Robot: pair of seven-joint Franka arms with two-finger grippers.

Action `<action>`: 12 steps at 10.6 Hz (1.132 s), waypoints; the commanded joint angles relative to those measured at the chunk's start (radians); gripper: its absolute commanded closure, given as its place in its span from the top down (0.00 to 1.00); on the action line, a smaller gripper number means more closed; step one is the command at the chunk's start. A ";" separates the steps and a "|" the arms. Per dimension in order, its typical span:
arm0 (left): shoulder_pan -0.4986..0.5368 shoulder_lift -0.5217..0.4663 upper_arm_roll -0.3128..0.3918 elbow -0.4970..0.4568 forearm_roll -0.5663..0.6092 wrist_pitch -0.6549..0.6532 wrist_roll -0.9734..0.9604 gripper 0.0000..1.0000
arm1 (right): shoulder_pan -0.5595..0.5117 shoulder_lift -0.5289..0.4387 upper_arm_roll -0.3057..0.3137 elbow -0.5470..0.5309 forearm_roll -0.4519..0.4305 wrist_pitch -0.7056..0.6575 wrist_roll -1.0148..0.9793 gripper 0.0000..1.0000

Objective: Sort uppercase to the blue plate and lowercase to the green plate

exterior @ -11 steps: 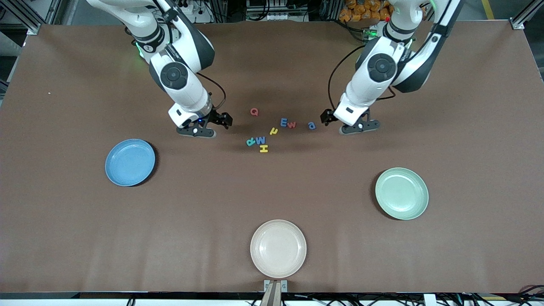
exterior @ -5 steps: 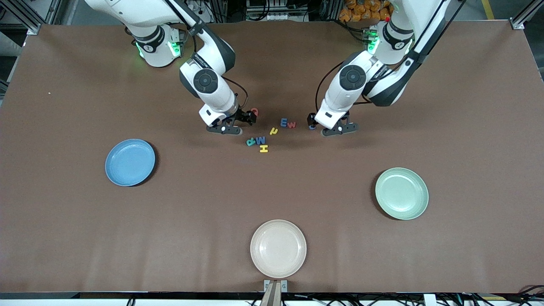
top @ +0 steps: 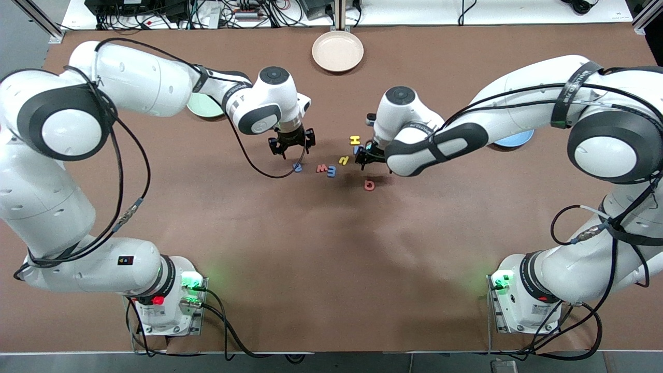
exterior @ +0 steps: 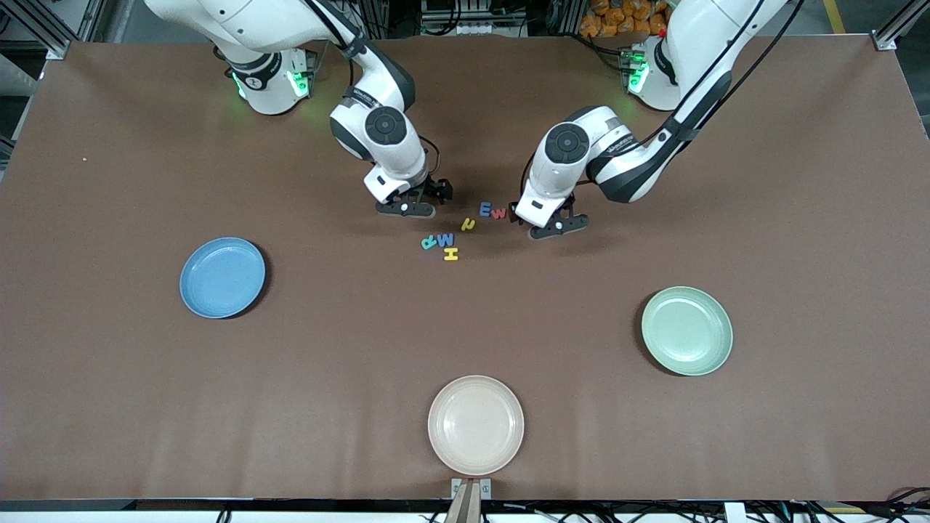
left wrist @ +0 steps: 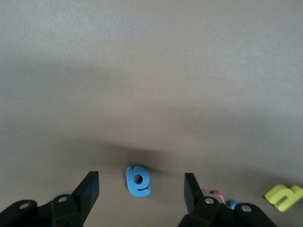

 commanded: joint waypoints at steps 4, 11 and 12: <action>-0.028 0.059 0.012 0.018 0.047 0.000 -0.113 0.70 | 0.054 0.057 0.000 -0.010 -0.057 0.099 0.084 0.93; -0.097 0.081 0.077 0.028 0.063 0.000 -0.121 0.67 | 0.079 0.075 0.000 -0.012 -0.069 0.099 0.082 0.71; -0.097 0.085 0.077 0.033 0.063 0.000 -0.121 0.64 | 0.079 0.077 0.000 -0.012 -0.069 0.099 0.082 0.64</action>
